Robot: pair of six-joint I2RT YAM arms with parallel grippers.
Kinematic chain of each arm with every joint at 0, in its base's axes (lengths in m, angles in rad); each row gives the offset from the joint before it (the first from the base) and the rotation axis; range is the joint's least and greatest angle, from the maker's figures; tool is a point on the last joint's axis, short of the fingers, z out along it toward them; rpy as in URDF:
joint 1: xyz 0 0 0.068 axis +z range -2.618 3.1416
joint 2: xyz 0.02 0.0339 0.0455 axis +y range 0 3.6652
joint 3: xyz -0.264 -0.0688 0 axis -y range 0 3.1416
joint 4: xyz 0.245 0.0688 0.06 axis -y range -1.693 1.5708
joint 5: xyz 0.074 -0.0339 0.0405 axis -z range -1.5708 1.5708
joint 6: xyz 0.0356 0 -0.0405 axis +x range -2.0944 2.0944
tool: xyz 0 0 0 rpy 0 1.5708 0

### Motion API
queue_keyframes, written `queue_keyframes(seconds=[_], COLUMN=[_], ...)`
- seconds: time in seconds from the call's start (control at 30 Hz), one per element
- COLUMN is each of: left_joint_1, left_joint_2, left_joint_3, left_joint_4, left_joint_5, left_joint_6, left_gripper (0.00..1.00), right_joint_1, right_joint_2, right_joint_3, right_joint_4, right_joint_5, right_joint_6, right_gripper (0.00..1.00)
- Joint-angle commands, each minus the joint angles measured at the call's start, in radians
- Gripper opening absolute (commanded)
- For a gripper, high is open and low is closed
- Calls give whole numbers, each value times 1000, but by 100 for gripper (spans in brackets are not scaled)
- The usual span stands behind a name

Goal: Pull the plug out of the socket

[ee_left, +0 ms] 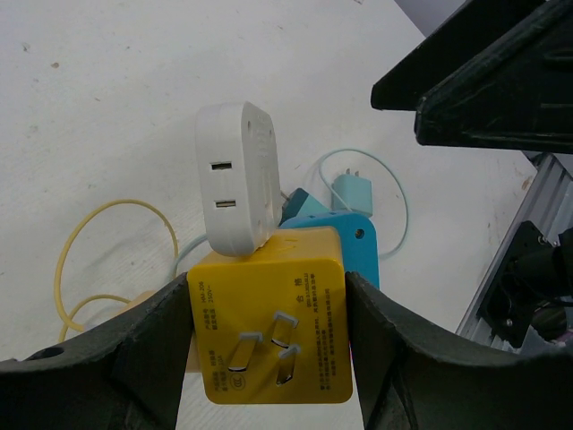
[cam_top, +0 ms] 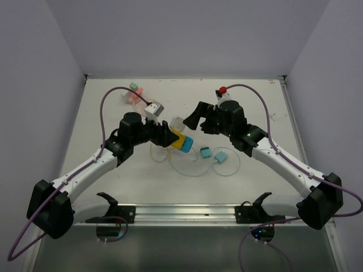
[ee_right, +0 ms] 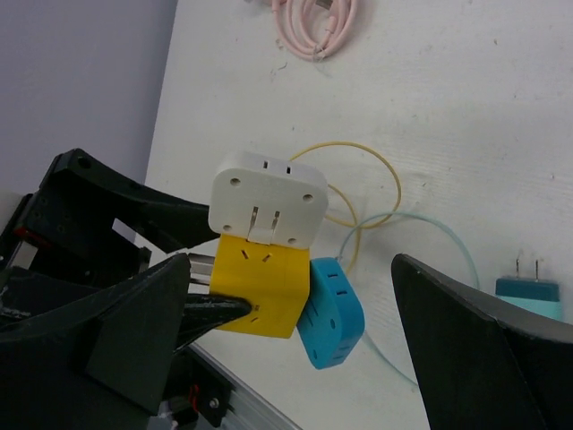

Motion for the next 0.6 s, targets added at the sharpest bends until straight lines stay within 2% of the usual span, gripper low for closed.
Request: queue_keyframes(seconds=[0.0, 0.17, 0.37, 0.57], left_joint_1=[-5, -21, -50, -83], left_joint_2=[-3, -3, 1, 1], left_joint_3=[41, 43, 50, 66], left_joint_4=[95, 89, 79, 57], left_joint_5=[55, 44, 16, -45], left_joint_6=[26, 36, 51, 77], left_gripper=[0, 0, 0, 0], right_joint_1=[4, 39, 79, 109], right_joint_2=[27, 81, 152, 182], right_joint_3=[37, 68, 83, 95], right_joint_4=[49, 44, 71, 78], right_joint_5=[28, 92, 97, 135], right_joint_6=[142, 208, 277, 296], right_gripper=[99, 99, 99, 99])
